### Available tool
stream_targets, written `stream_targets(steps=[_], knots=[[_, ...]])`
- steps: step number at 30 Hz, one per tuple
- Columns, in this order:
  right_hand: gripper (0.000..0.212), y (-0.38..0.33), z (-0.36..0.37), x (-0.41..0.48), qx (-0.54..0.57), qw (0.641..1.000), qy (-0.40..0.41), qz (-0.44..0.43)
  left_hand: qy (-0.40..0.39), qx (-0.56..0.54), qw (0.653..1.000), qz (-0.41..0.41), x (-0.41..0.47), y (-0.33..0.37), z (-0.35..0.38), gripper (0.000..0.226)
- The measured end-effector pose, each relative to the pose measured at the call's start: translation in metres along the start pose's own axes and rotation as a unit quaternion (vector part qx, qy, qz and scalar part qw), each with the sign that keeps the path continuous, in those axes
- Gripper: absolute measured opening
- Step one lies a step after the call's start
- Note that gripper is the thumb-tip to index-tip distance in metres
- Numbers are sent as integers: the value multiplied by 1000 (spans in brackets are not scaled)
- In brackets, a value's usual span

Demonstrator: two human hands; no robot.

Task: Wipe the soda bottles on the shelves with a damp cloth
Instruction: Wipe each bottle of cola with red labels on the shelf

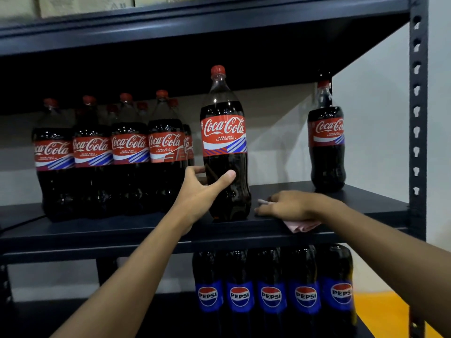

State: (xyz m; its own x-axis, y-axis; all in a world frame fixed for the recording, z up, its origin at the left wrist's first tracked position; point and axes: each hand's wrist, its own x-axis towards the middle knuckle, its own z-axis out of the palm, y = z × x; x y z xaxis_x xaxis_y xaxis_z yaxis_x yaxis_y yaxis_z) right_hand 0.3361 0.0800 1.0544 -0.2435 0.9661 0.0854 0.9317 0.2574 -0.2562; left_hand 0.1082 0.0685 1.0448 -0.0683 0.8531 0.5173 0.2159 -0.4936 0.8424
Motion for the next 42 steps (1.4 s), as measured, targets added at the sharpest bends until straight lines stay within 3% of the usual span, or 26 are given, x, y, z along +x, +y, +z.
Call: stream_targets(steps=[6, 9, 12, 13, 16, 17, 18, 19, 20, 21, 22, 24, 26, 29, 35, 42], knots=[[63, 11, 4, 13, -72, 997, 4, 18, -11, 23, 1000, -17, 0, 4, -5, 80], [52, 14, 2, 6, 105, 993, 55, 17, -41, -22, 998, -50, 4, 13, -11, 77], [44, 5, -1, -4, 256, 958, 129, 18, -12, -130, 988, -85, 15, 19, -13, 68], [39, 1, -5, -6, 309, 938, 156, 20, -2, -148, 985, -93, 20, 20, -12, 71], [29, -23, -16, -6, 572, 773, 276, 8, -19, -192, 978, -80, 34, 22, 2, 73], [29, -35, -16, -4, 613, 730, 302, -20, -24, -218, 973, -68, 37, 22, 10, 71], [30, -51, -16, -6, 615, 712, 333, -64, -23, -244, 968, -61, 42, 22, 18, 70], [31, -67, -11, -8, 577, 724, 358, -120, -24, -277, 959, -54, 46, 23, 25, 70], [36, -82, 1, -9, 492, 761, 388, -171, -34, -313, 948, -50, 48, 23, 29, 70], [47, -90, 15, -3, 341, 813, 423, -210, -49, -339, 938, -46, 50, 23, 34, 69], [55, -96, 27, 3, 191, 840, 456, -222, -59, -356, 932, -42, 50, 22, 36, 69], [59, -92, 42, 23, -19, 822, 526, -216, -98, -385, 917, -45, 50, 17, 37, 70], [56, -92, 30, 32, -40, 802, 549, -231, -106, -379, 919, -15, 47, 17, 36, 71], [60, -102, -15, 33, -43, 801, 563, -201, -81, -343, 935, 38, 41, 22, 38, 58], [55, -135, -112, 40, -1, 840, 521, -149, -55, -321, 945, 18, 57, 11, 40, 67], [40, -148, -162, 58, -46, 880, 453, -134, -63, -323, 944, -3, 56, 14, 40, 61]])
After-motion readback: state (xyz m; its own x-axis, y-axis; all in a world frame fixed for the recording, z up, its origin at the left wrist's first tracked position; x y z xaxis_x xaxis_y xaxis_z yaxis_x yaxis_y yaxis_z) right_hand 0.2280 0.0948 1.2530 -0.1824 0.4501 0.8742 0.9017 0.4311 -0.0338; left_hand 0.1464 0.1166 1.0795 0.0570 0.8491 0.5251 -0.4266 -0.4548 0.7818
